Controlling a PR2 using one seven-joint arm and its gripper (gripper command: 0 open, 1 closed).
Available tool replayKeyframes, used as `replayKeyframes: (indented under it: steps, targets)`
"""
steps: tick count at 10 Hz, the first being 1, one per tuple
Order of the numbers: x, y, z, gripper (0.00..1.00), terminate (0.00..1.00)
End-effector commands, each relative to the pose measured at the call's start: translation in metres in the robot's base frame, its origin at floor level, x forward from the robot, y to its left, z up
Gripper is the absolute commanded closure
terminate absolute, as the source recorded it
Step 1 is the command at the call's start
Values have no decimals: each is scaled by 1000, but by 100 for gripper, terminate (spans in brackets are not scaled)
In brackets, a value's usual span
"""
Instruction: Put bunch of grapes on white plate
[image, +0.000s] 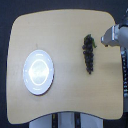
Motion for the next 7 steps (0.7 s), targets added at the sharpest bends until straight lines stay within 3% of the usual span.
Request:
replayKeyframes:
  steps: [1,7]
  targets:
    - [1,2,0,0,0]
    - [29,46,-28,0,0]
